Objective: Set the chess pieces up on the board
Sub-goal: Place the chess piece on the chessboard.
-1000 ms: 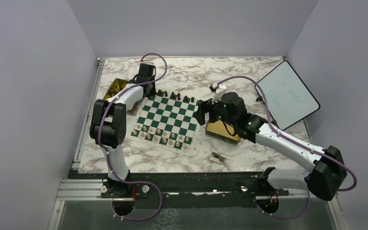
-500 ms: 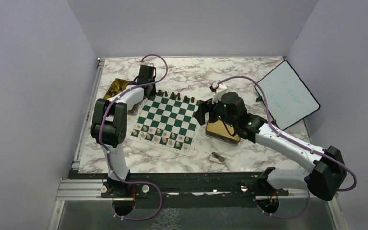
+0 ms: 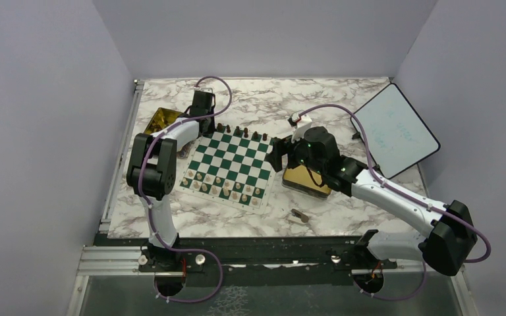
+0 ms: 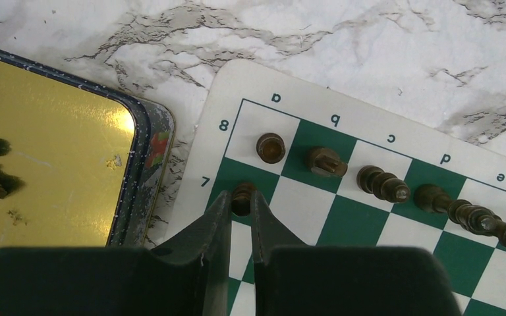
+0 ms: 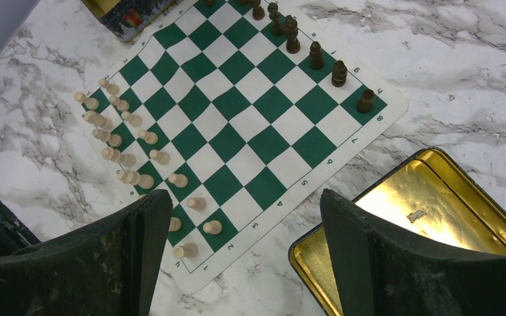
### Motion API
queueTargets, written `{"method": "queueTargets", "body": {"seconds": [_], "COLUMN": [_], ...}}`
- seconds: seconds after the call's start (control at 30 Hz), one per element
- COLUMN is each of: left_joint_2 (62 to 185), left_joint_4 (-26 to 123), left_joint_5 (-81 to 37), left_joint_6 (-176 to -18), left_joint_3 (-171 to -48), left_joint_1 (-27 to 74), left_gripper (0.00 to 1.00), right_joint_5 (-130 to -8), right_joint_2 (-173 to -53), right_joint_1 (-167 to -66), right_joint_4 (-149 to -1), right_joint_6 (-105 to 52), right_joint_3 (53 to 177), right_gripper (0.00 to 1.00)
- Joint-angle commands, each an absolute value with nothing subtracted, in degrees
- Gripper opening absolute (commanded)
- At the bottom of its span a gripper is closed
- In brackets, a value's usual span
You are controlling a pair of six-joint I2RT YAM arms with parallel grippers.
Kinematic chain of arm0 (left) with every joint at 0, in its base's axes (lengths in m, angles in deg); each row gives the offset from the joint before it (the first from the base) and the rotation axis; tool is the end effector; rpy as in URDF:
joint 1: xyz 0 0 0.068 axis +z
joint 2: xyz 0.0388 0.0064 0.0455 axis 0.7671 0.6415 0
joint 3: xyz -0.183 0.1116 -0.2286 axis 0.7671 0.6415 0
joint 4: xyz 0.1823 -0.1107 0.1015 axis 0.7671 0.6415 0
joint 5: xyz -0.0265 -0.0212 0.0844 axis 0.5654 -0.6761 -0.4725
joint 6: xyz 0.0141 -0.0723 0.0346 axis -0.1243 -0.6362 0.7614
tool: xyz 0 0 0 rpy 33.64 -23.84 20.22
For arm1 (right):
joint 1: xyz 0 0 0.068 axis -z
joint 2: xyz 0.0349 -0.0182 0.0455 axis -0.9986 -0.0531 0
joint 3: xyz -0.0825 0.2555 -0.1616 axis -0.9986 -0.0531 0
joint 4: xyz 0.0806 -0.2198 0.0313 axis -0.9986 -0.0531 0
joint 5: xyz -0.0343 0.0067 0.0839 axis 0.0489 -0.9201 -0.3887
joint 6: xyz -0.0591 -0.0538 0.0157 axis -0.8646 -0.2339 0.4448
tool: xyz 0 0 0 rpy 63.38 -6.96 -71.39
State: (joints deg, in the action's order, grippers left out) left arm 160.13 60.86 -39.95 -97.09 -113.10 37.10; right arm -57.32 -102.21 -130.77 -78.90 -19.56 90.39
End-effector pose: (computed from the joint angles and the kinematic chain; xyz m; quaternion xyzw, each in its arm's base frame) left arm 0.4360 -0.0884 0.2155 -0.0213 0.9245 -0.0029 0.3807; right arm 0.2016 0.1869 0.3282 -0.1980 0.8127 0.2399 0.4927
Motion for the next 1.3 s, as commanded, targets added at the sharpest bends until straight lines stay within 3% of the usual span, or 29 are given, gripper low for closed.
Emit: {"method": "queueTargets", "body": {"seconds": [0.0, 0.3, 0.63, 1.27], "left_joint_2": [161.0, 161.5, 161.2, 152.2], "left_joint_4": [59.3, 59.8, 60.6, 65.9], "left_joint_5": [-41.6, -42.0, -42.1, -42.7], "left_joint_6": [-96.4, -96.0, -96.0, -94.6], "left_joint_3": [-112.3, -112.4, -112.4, -116.3], "left_joint_1": [36.9, 36.9, 36.9, 37.0], "left_gripper": [0.15, 0.19, 0.32, 0.37], "right_joint_5": [-55.4, -55.5, -55.2, -55.4], "right_joint_2": [-101.2, -101.3, -101.0, -100.9], "right_joint_1": [-131.1, -131.1, -131.1, -131.1], "right_joint_4": [-78.2, -78.1, -78.3, -78.2], "right_joint_6": [-20.1, -20.3, -20.3, -20.6], "right_joint_3": [90.3, 90.3, 90.1, 90.2], "right_gripper": [0.88, 0.88, 0.88, 0.88]}}
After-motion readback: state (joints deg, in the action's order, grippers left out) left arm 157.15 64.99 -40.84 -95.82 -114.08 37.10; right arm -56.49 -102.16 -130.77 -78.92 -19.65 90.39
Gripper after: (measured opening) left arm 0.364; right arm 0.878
